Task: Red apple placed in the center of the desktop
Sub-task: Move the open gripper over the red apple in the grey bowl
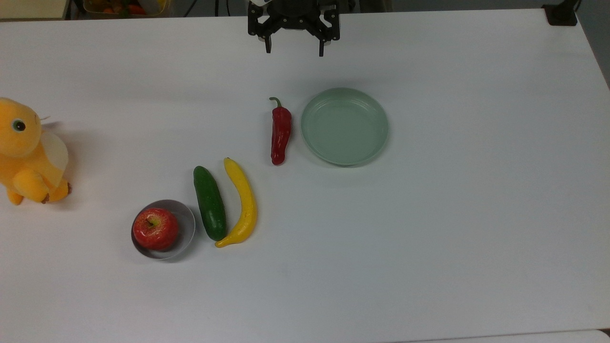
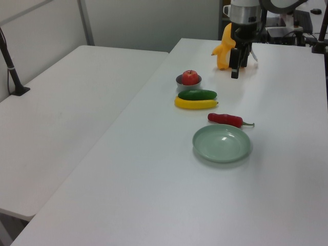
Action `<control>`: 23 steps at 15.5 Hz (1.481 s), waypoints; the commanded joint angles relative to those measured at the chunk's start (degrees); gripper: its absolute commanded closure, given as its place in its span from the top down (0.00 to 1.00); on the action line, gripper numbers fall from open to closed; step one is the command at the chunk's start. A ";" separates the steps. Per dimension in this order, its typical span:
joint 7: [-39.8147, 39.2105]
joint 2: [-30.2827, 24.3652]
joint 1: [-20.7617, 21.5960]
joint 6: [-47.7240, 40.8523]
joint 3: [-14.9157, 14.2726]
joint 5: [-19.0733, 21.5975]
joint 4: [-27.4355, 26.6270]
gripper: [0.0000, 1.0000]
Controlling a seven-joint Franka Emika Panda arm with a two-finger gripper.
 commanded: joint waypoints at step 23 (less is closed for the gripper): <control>0.14 14.01 -7.64 14.25 -0.98 -0.85 12.87 1.00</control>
